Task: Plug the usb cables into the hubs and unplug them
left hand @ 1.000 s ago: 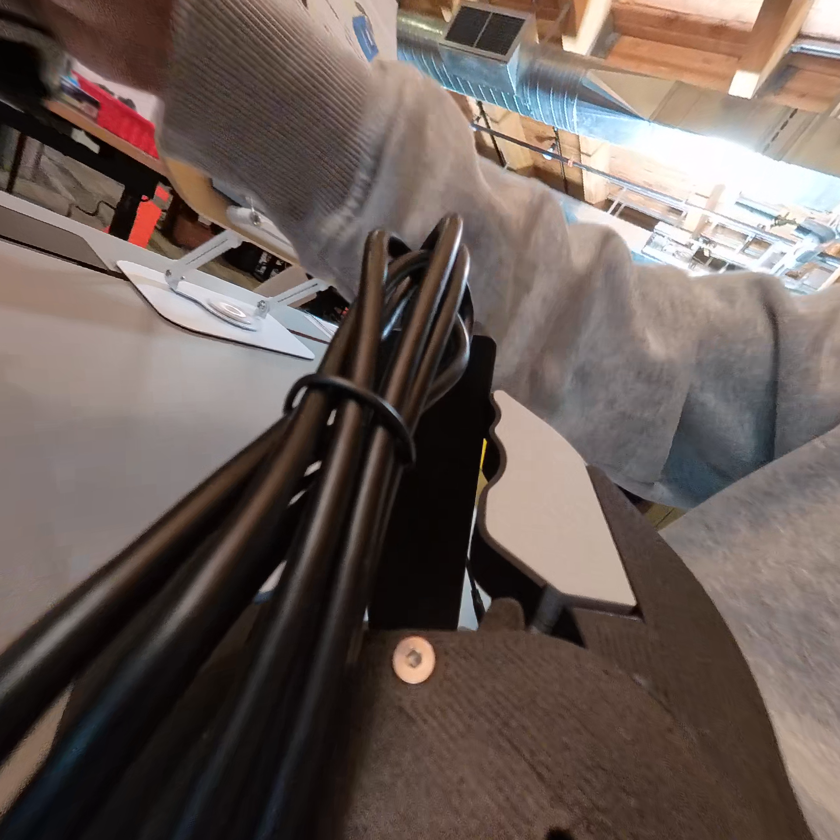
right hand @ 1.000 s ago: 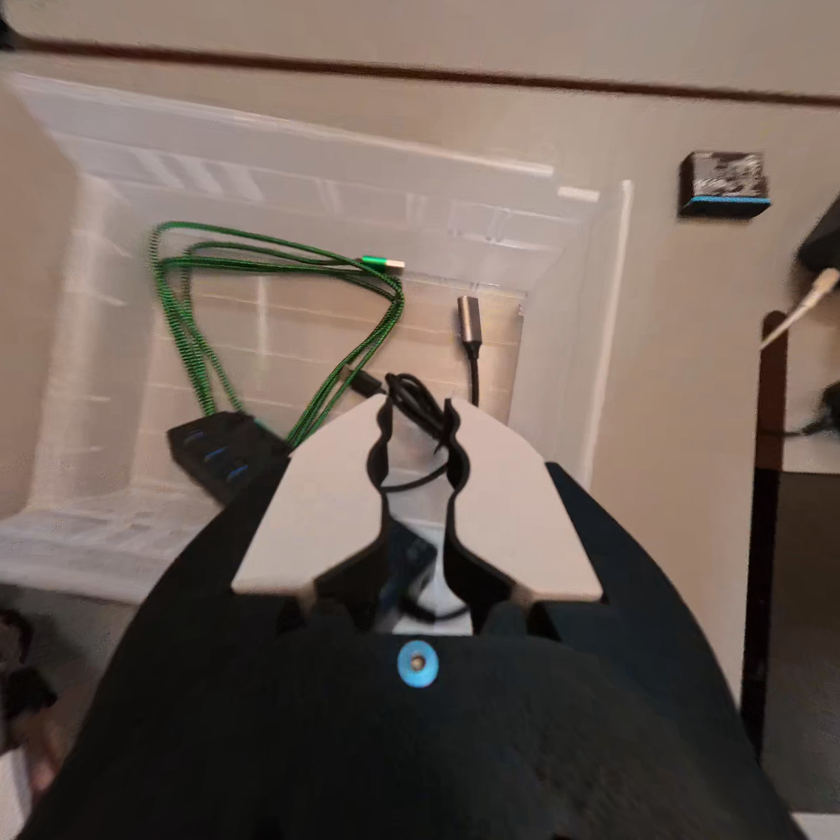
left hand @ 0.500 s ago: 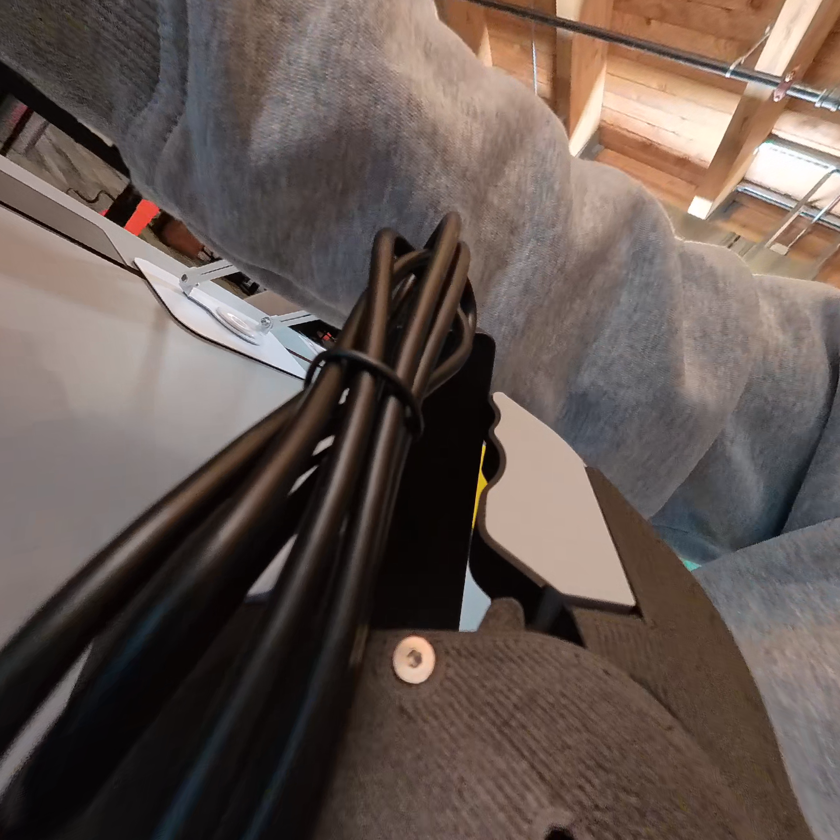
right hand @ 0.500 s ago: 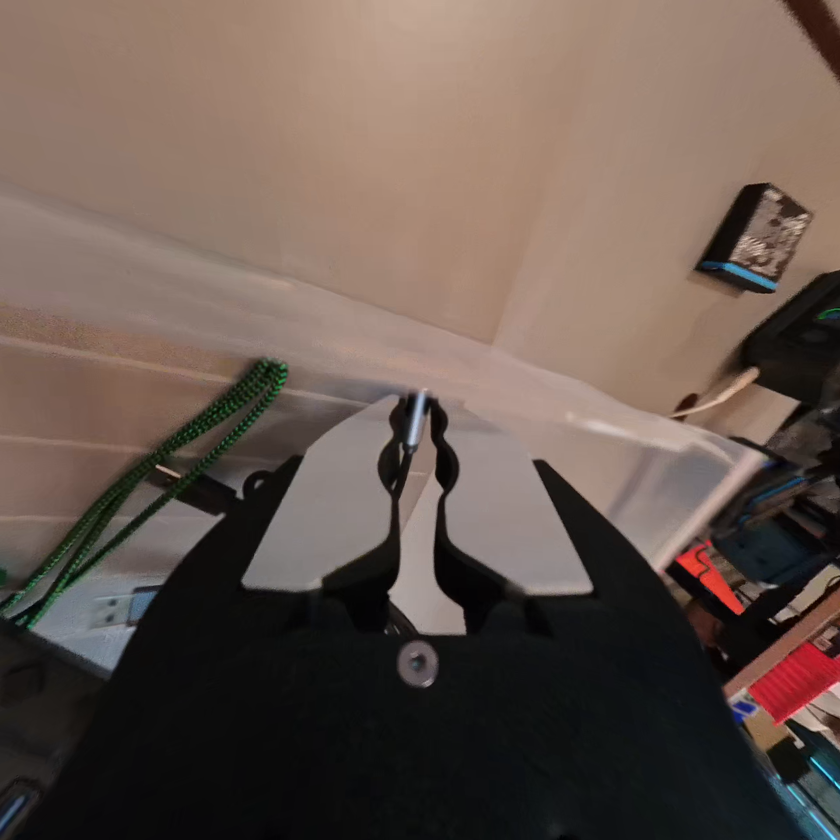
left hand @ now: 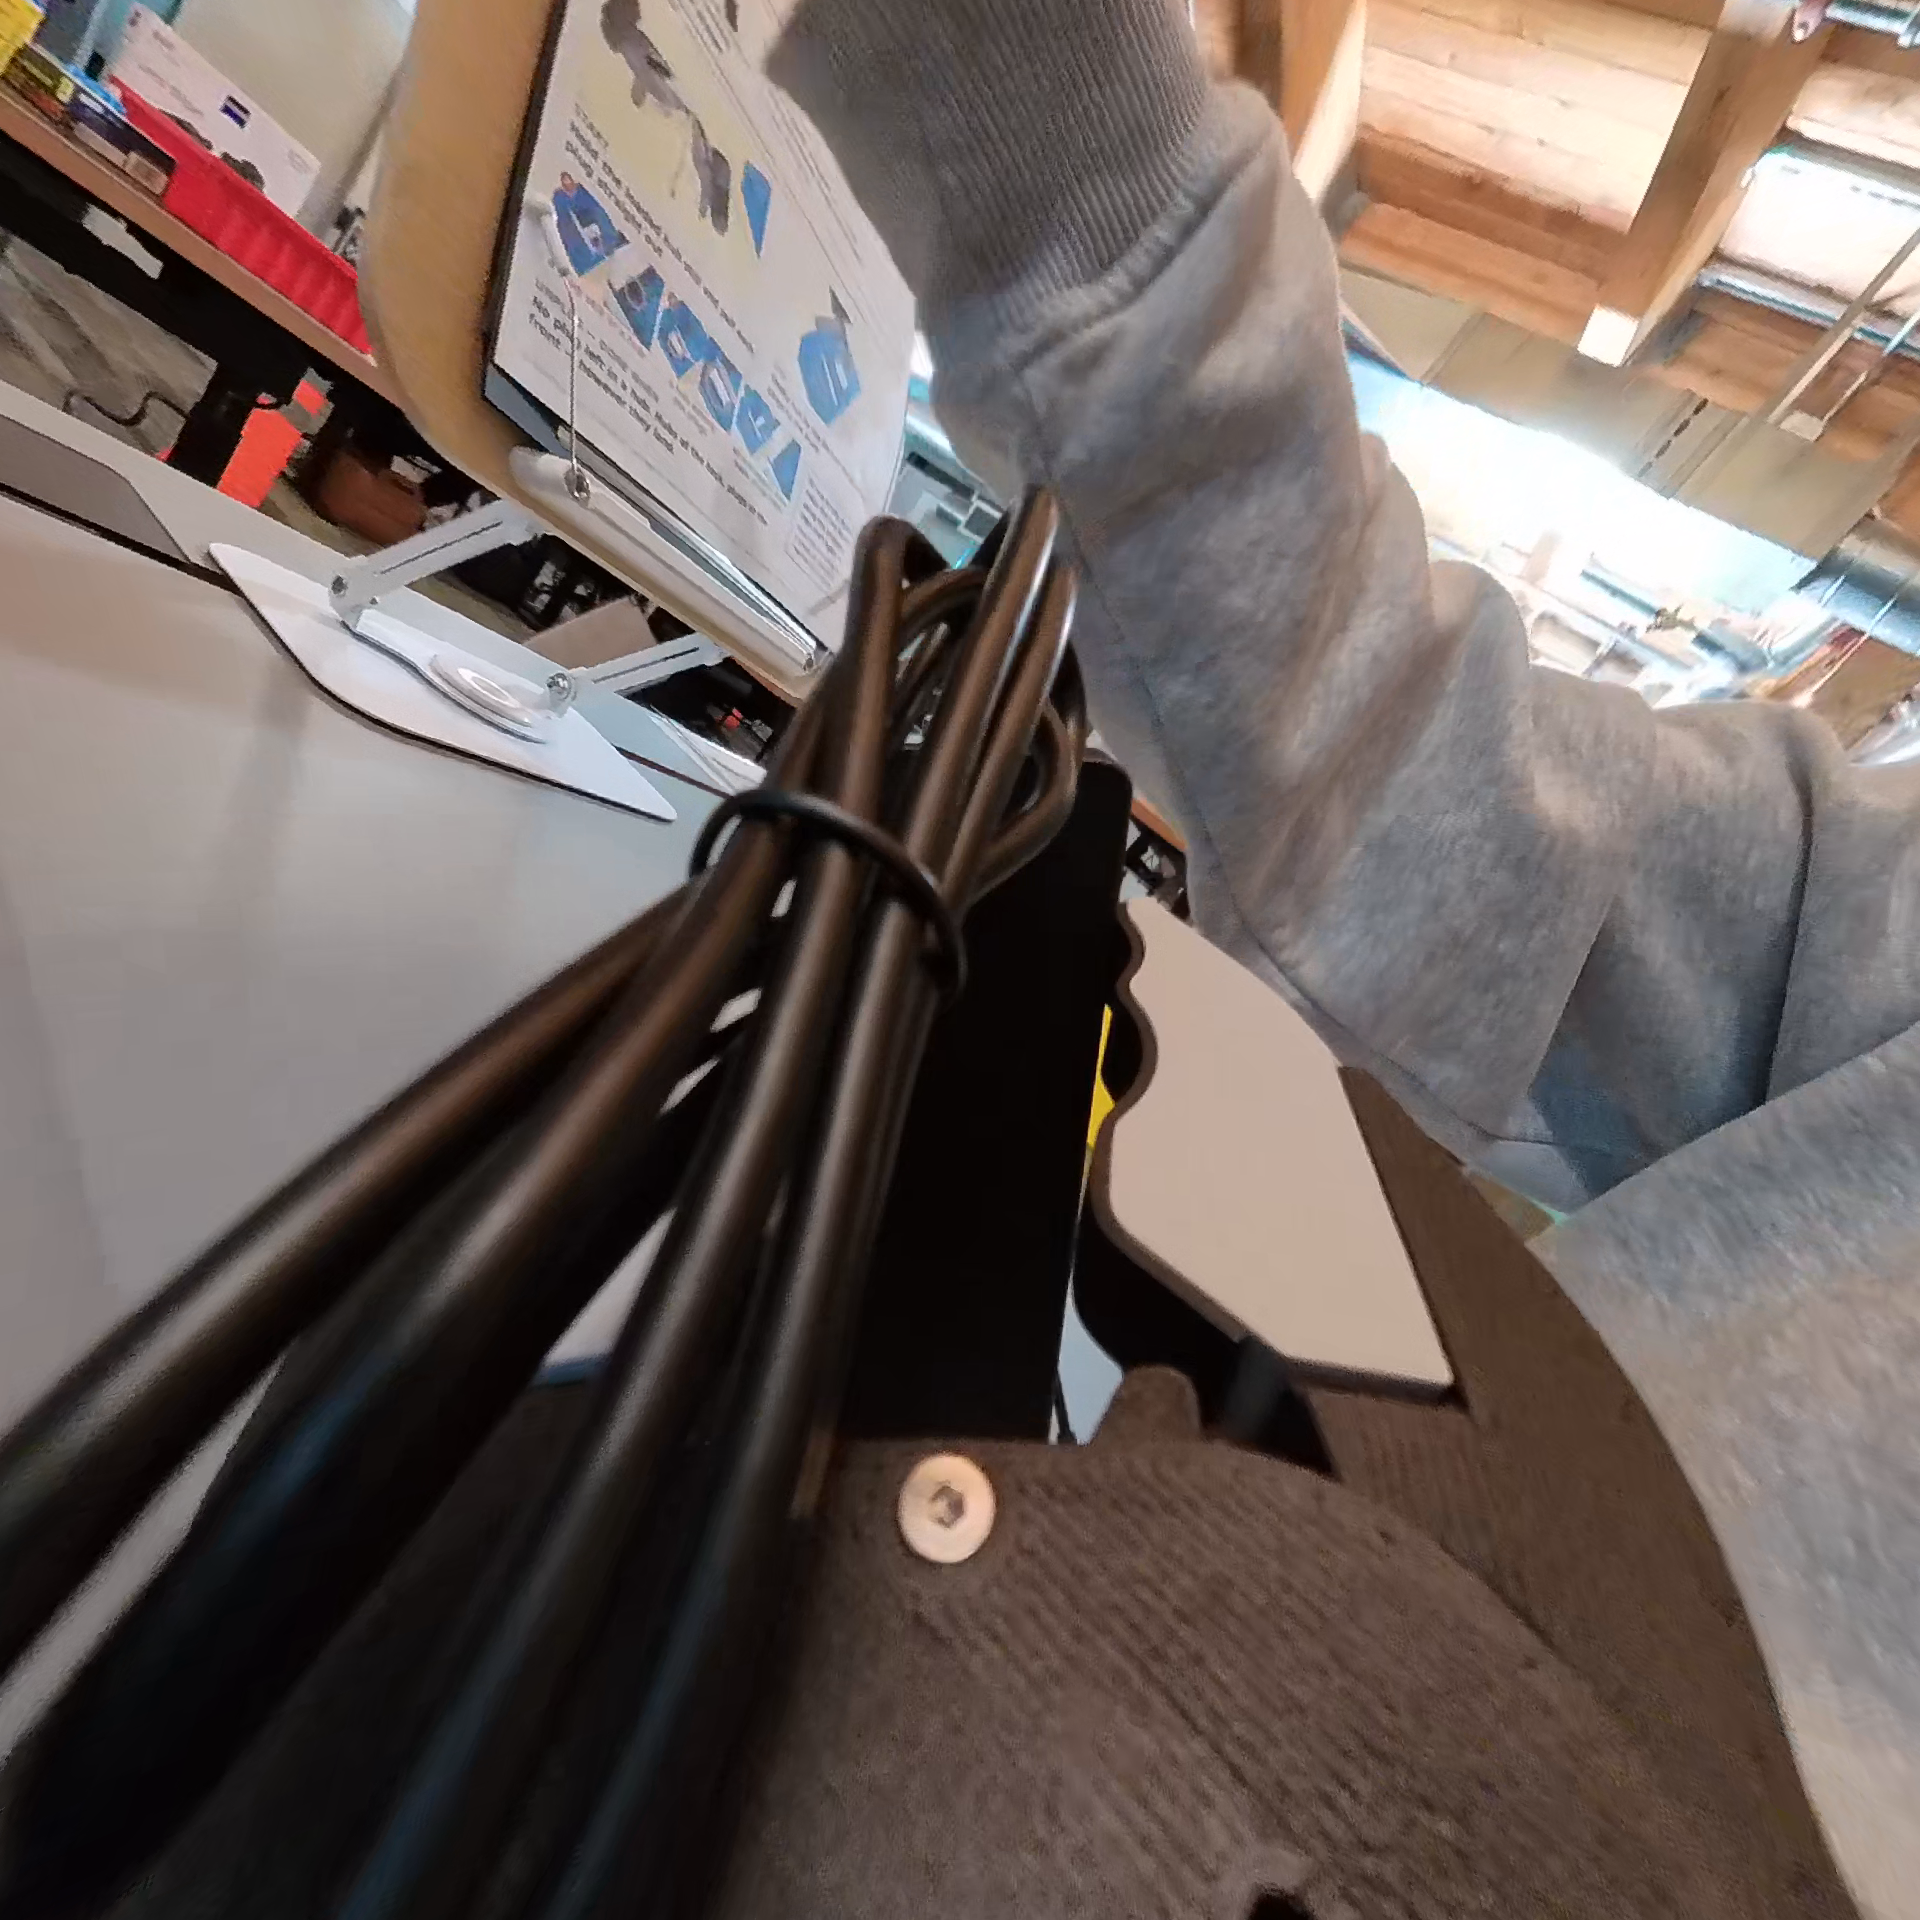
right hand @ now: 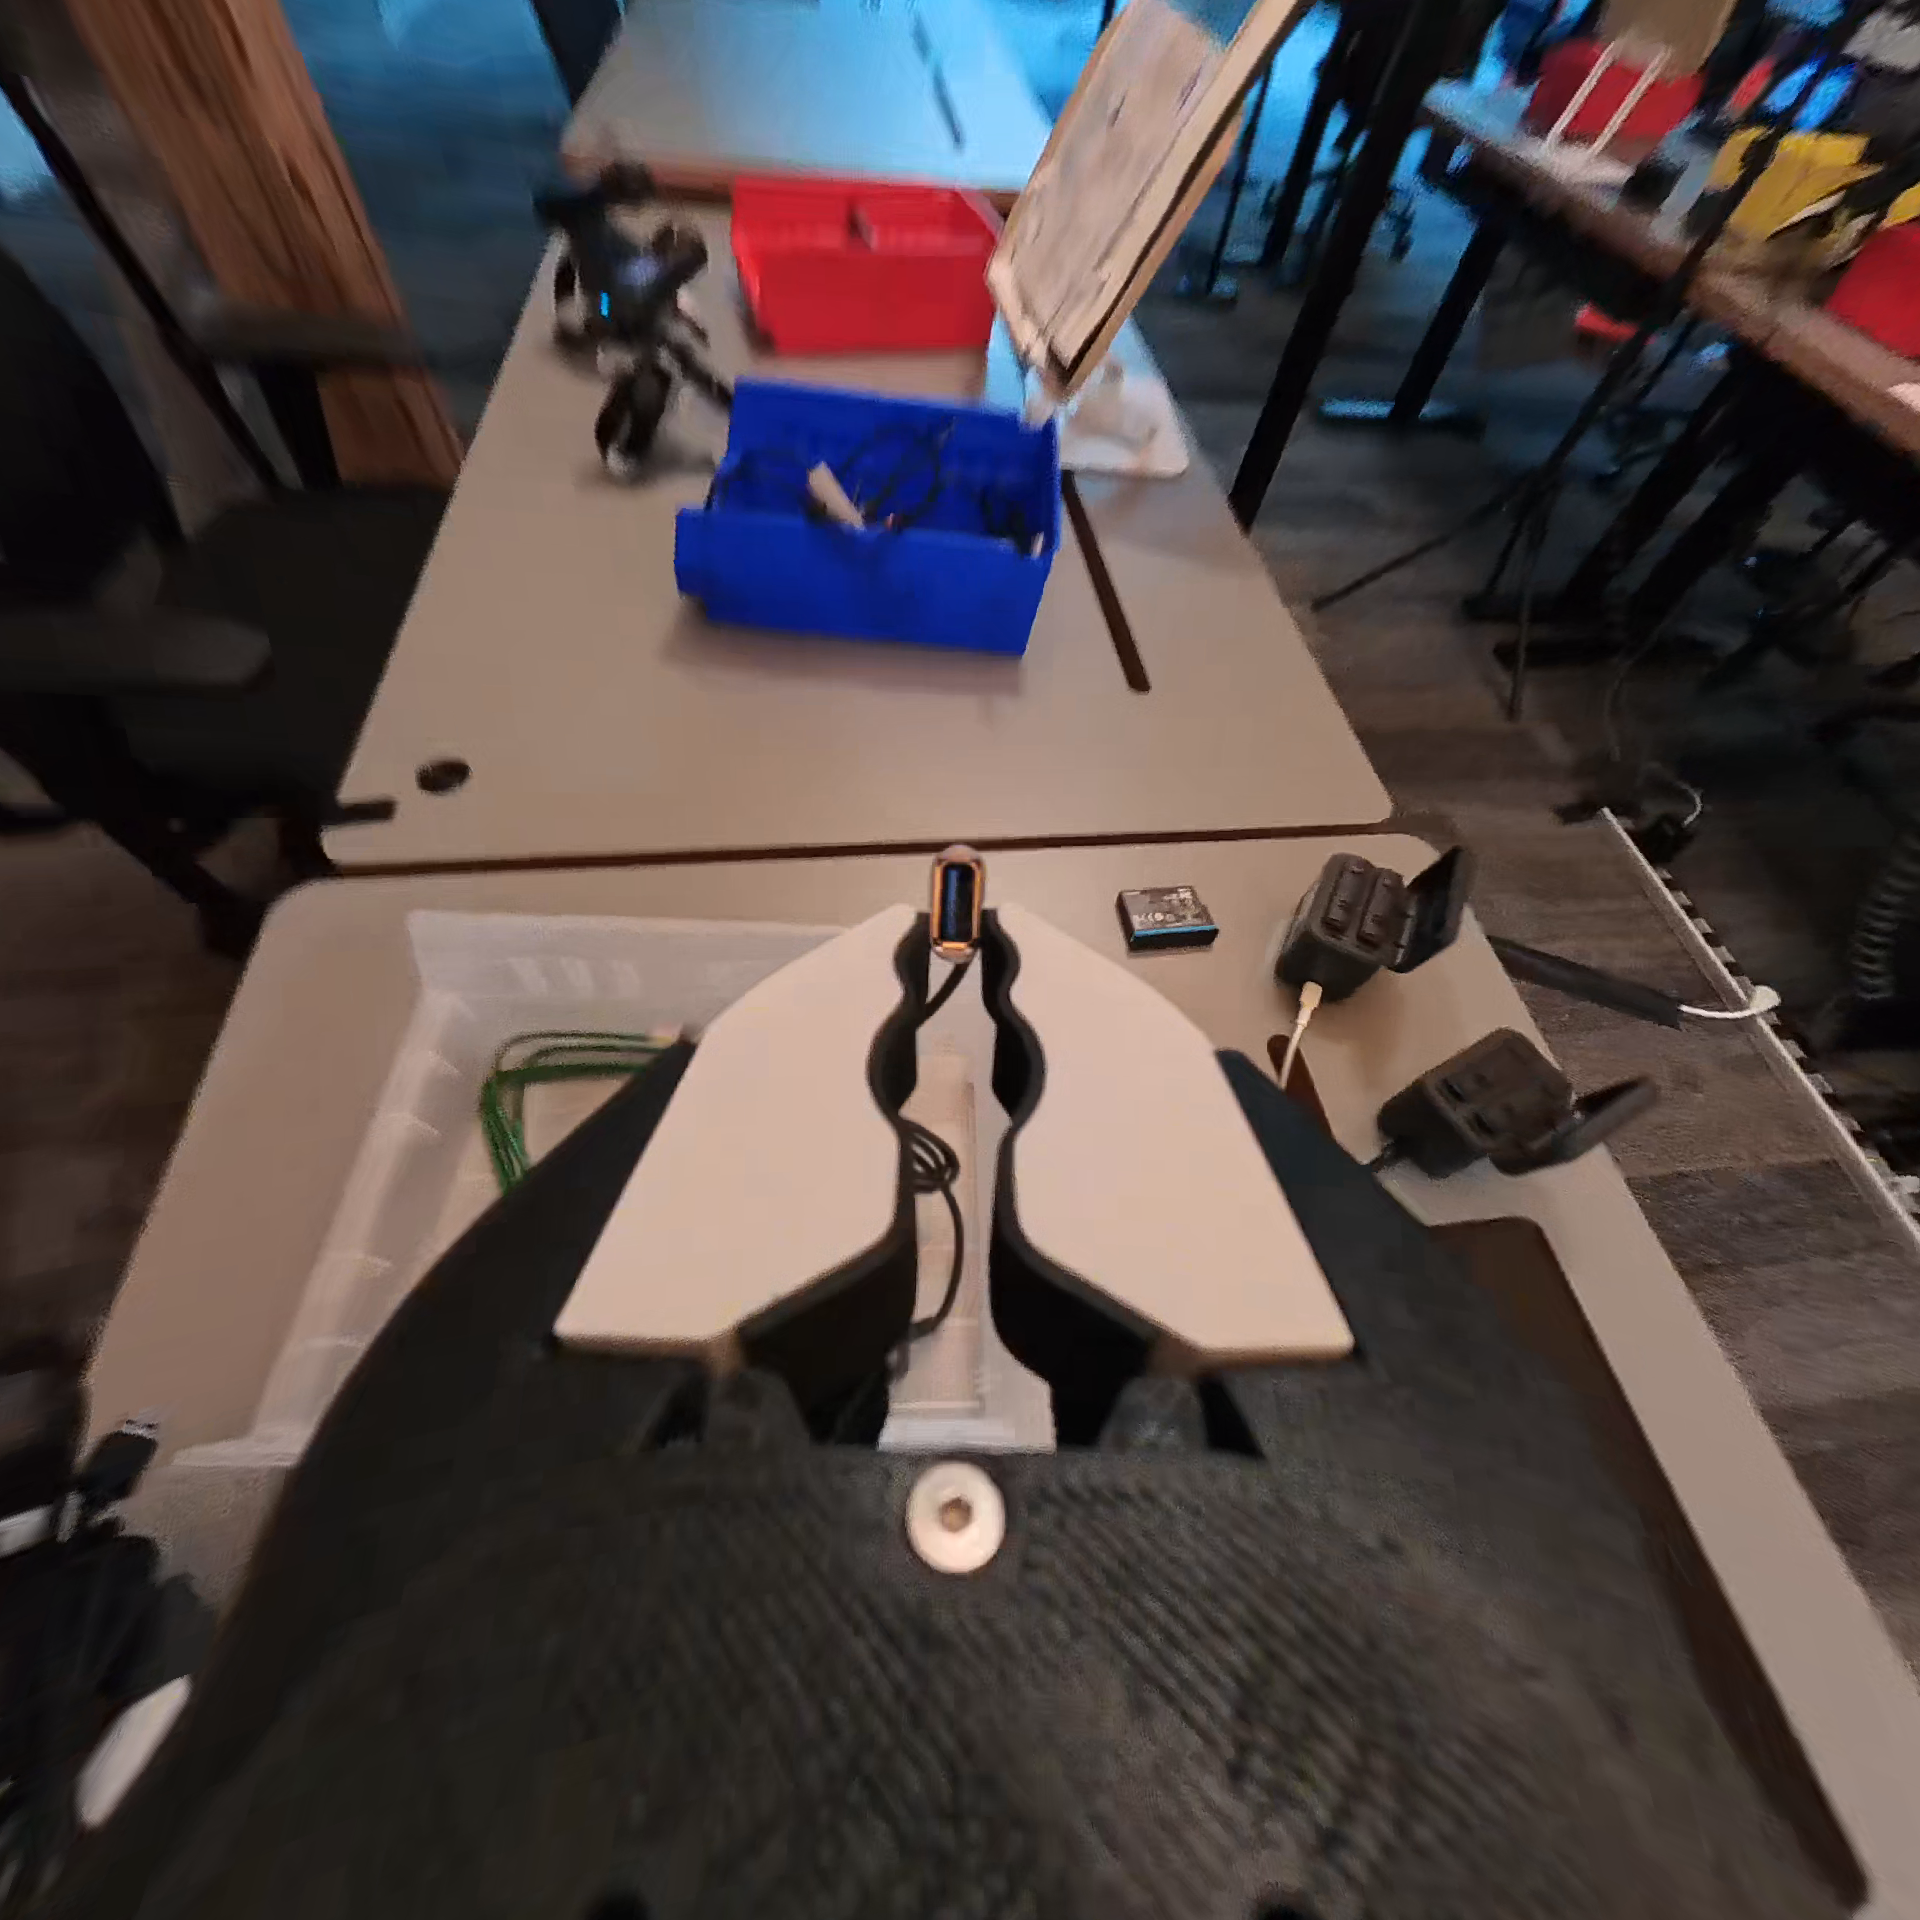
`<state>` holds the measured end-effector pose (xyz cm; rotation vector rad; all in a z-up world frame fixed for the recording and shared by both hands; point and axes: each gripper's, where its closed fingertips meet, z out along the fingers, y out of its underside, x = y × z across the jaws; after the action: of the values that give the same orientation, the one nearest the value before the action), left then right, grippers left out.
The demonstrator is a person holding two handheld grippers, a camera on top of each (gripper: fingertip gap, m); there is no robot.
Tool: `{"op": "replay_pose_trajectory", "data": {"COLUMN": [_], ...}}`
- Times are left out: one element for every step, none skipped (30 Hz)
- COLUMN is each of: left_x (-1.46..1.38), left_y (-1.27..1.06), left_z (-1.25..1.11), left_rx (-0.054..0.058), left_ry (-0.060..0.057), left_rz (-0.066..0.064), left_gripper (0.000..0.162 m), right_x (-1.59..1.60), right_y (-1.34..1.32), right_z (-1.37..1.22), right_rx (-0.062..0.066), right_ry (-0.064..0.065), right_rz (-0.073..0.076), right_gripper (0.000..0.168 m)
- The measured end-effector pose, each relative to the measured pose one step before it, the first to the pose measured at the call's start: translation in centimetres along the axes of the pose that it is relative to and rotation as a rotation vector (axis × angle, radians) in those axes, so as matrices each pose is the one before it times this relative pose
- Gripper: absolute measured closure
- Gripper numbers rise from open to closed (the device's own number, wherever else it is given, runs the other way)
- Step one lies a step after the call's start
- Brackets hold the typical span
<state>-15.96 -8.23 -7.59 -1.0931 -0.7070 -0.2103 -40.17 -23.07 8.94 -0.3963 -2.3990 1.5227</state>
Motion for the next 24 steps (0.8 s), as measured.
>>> {"op": "replay_pose_trajectory", "data": {"left_x": [0.083,0.143,0.119,0.143,0.126,0.097,0.082,0.041,0.018,0.019,0.02,0.018,0.0,-0.037,-0.079,-0.087,-0.077,-0.085,-0.104,-0.152,-0.194,-0.24,-0.338,-0.371], "left_y": [0.186,0.098,0.104,0.103,0.107,0.093,0.084,0.075,0.069,0.048,0.066,0.106,0.117,0.108,0.12,0.081,0.107,0.15,0.095,0.058,0.008,-0.031,-0.069,-0.104], "left_z": [0.069,0.067,0.055,0.054,0.066,0.056,0.052,0.035,0.023,0.037,0.066,0.125,0.163,0.203,0.205,0.212,0.221,0.232,0.228,0.235,0.256,0.268,0.265,0.265], "left_rx": [-0.0062,-0.0009,-0.0021,-0.0017,-0.0024,-0.0022,-0.0017,-0.0012,-0.0009,0.0015,0.0001,-0.0022,-0.0021,-0.0007,0.0017,0.0054,0.0033,-0.0008,0.0008,0.0027,0.0054,0.0066,0.0087,0.0093], "left_ry": [0.0007,0.0046,0.0033,0.0051,0.0052,0.0042,0.0035,0.0036,0.0036,0.0044,0.007,0.0091,0.0077,0.0046,-0.0003,-0.0022,-0.0012,-0.0006,-0.0007,-0.0041,-0.0042,-0.0058,-0.0119,-0.0134], "left_rz": [0.0073,0.0009,0.0005,0.0016,0.002,0.0008,-0.0005,-0.0031,-0.0063,-0.0078,-0.008,-0.0069,-0.0076,-0.011,-0.0104,-0.0101,-0.0115,-0.0114,-0.0106,-0.0095,-0.0119,-0.0116,-0.0091,-0.0081], "left_gripper": [0.103,0.103,0.103,0.103,0.103,0.103,0.103,0.103,0.103,0.103,0.103,0.103,0.103,0.103,0.103,0.103,0.103,0.103,0.103,0.103,0.104,0.104,0.104,0.104], "right_x": [0.19,-0.056,-0.271,-0.364,-0.457,-0.528,-0.571,-0.577,-0.569,-0.562,-0.524,-0.445,-0.344,-0.273,-0.155,0.001,0.17,0.325,0.346,0.298,0.207,0.183,0.207,0.262], "right_y": [-0.076,-0.019,0.038,0.143,0.211,0.289,0.389,0.516,0.6,0.634,0.629,0.532,0.387,0.277,0.186,0.161,0.174,0.272,0.49,0.707,0.876,0.991,1.044,1.098], "right_z": [-1.693,-1.683,-1.715,-1.749,-1.805,-1.861,-1.918,-1.928,-1.919,-1.858,-1.791,-1.716,-1.654,-1.6,-1.553,-1.533,-1.507,-1.474,-1.385,-1.317,-1.246,-1.192,-1.16,-1.127], "right_rx": [0.0429,0.0405,0.0394,0.0356,0.0344,0.033,0.0294,0.0223,0.0199,0.0187,0.0169,0.0192,0.0231,0.0255,0.0273,0.0272,0.0265,0.0236,0.0149,0.0078,0.0058,0.005,0.0041,0.0021], "right_ry": [0.0029,-0.0108,-0.0193,-0.0195,-0.018,-0.017,-0.0125,-0.0069,-0.0015,0.0025,0.0058,0.0118,0.0156,0.0155,0.0173,0.0212,0.0265,0.0311,0.0281,0.0217,0.0158,0.0131,0.0139,0.0171], "right_rz": [0.0338,0.0362,0.0388,0.0404,0.0386,0.0354,0.0294,0.0216,0.0151,0.0095,0.0041,-0.001,-0.0043,-0.0046,-0.003,-0.0032,-0.0047,-0.0067,-0.0018,0.0099,0.0199,0.0245,0.0243,0.0229], "right_gripper": [0.159,0.159,0.159,0.159,0.159,0.159,0.159,0.159,0.159,0.159,0.159,0.159,0.159,0.159,0.159,0.159,0.159,0.159,0.159,0.159,0.159,0.159,0.159,0.159]}}
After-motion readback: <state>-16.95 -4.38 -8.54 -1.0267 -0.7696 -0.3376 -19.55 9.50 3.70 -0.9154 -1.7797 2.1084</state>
